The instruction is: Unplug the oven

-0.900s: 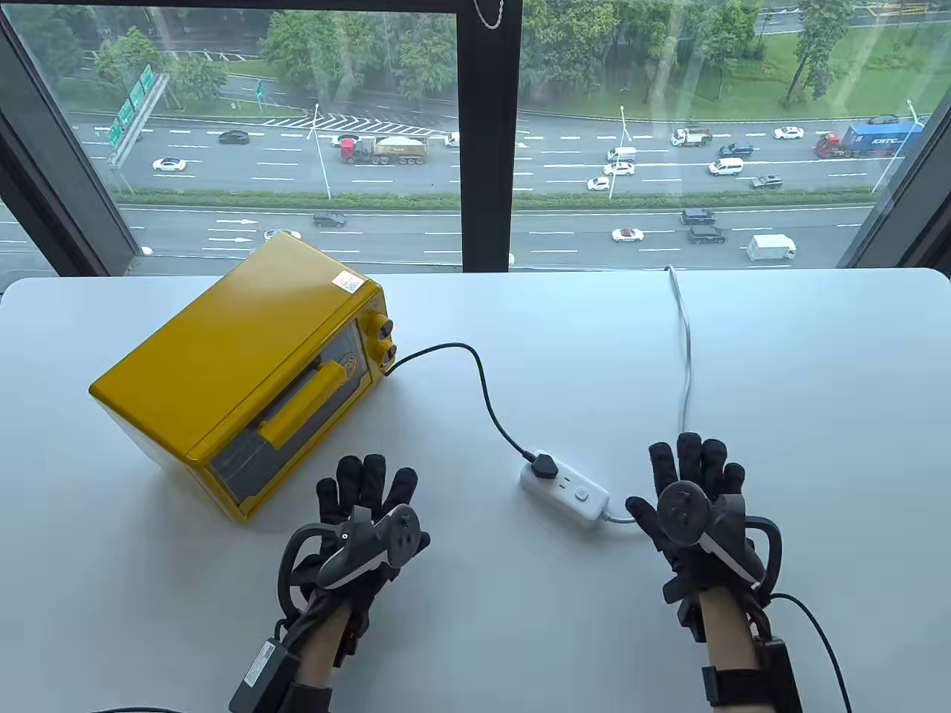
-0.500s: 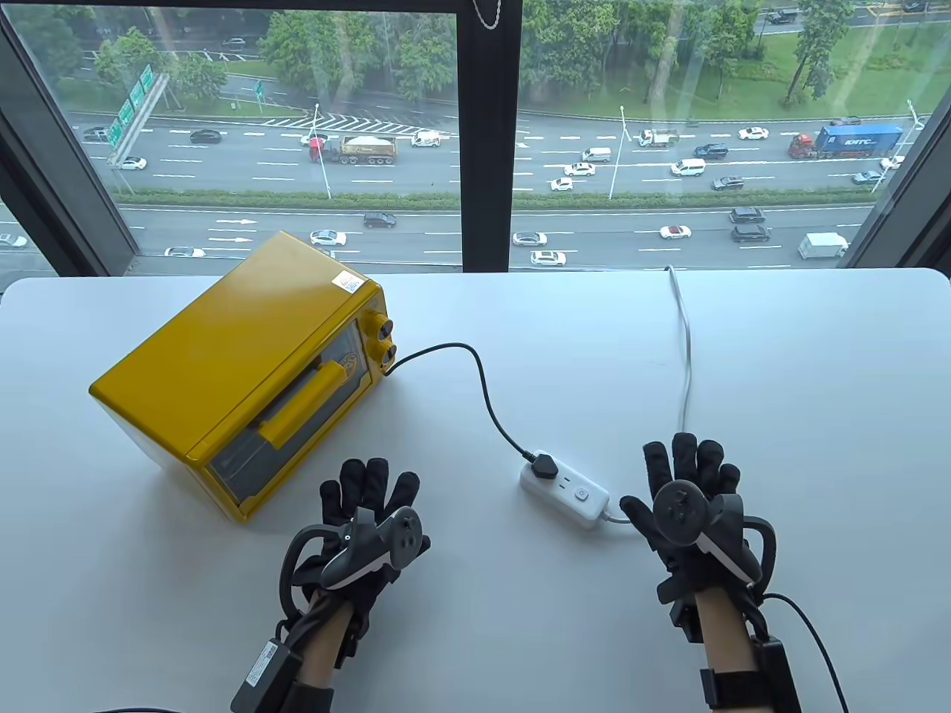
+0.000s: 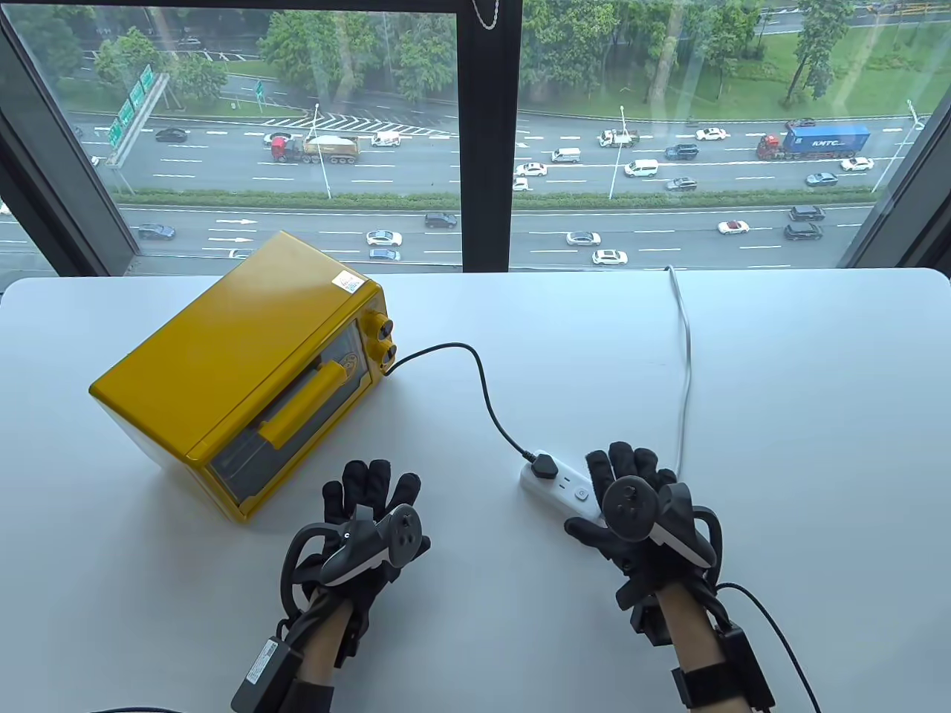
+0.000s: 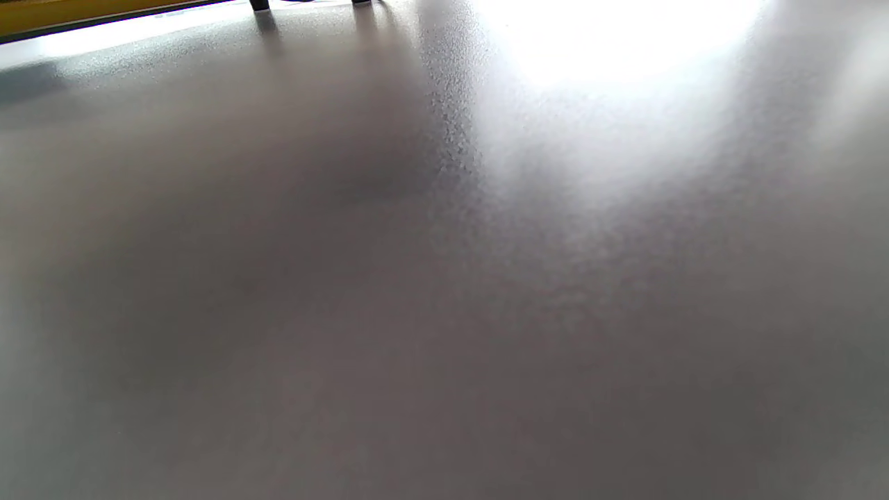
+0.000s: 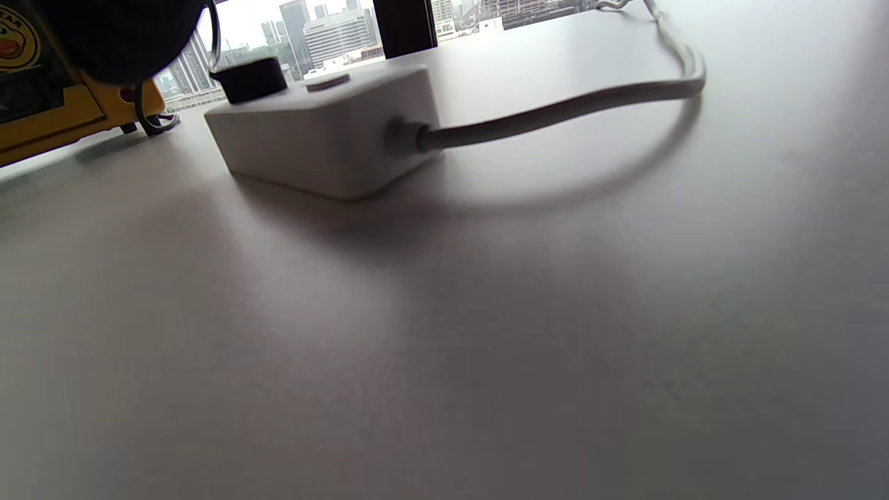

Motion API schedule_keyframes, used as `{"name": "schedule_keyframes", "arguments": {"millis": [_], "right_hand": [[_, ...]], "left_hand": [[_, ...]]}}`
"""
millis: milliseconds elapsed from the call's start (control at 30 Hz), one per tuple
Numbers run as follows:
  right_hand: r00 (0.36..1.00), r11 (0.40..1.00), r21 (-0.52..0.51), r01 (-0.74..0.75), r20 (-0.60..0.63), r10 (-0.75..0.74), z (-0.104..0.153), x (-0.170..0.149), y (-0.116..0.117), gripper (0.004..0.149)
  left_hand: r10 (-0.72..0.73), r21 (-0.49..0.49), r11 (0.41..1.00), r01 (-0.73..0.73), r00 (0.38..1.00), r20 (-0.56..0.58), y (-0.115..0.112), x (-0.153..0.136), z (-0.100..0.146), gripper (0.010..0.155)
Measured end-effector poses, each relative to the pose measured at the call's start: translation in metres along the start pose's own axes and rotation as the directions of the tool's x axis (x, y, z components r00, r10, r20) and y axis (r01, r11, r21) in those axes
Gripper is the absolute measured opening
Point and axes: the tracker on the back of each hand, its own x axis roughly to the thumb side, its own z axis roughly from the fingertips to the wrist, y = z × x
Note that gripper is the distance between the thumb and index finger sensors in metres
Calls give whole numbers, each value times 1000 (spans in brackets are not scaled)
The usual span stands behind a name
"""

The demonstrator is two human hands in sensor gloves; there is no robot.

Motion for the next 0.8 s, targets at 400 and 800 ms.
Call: {"name": "schedule_keyframes", "arguments": {"millis": [400,800], "right_hand": [[994,995,-2,-96,-46,96,-26,13,15,85],[988,1000,12,-21,155,18,3,36,9,82]], "left_hand": [[6,-5,1000,-6,1000,26,-1,3,-1,76],[15,13,1000,-15,999,33,0,4,-1,75]]}}
